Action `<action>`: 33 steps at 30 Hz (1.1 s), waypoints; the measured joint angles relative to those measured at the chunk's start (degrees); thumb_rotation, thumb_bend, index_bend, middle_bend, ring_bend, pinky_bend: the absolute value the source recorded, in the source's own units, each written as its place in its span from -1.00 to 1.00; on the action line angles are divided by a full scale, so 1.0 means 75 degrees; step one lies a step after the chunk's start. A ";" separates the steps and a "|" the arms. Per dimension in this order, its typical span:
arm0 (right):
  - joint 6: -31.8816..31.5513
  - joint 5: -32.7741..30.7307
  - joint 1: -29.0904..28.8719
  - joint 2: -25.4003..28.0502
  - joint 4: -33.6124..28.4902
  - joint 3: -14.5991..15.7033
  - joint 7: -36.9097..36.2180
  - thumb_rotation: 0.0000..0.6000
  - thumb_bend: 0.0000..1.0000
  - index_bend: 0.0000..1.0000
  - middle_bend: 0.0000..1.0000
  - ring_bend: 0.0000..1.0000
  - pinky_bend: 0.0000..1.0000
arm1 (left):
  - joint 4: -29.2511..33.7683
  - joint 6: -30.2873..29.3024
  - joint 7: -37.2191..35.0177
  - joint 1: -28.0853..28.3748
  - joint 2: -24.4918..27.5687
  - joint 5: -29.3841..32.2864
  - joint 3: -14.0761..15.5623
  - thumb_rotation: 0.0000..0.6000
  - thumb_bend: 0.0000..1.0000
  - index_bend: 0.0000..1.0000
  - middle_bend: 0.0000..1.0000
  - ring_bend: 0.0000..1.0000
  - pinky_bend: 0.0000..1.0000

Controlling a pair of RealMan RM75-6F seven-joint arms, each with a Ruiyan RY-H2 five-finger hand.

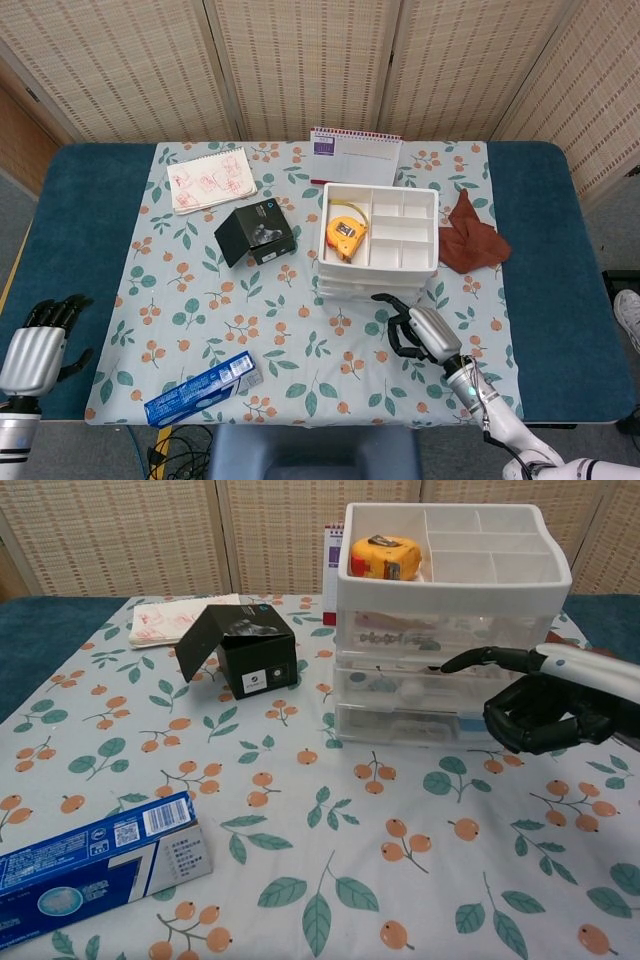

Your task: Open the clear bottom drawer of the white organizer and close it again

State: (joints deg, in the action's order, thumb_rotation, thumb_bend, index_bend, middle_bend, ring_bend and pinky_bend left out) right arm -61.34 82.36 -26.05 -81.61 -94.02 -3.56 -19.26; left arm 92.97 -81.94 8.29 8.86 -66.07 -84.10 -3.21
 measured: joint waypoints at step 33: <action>0.0640 -0.0862 -0.0103 0.0192 0.0149 -0.0186 0.0567 1.00 0.32 -0.49 0.46 0.80 1.00 | -0.0098 -0.0027 -0.0066 0.0014 -0.0094 -0.0005 0.0011 1.00 -0.51 -0.58 -0.62 -0.57 -0.70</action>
State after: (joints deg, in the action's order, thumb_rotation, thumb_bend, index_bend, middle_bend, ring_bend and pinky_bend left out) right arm -56.54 75.89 -26.82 -80.17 -92.90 -4.96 -15.01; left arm 92.24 -82.14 7.80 8.96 -66.77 -84.14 -3.13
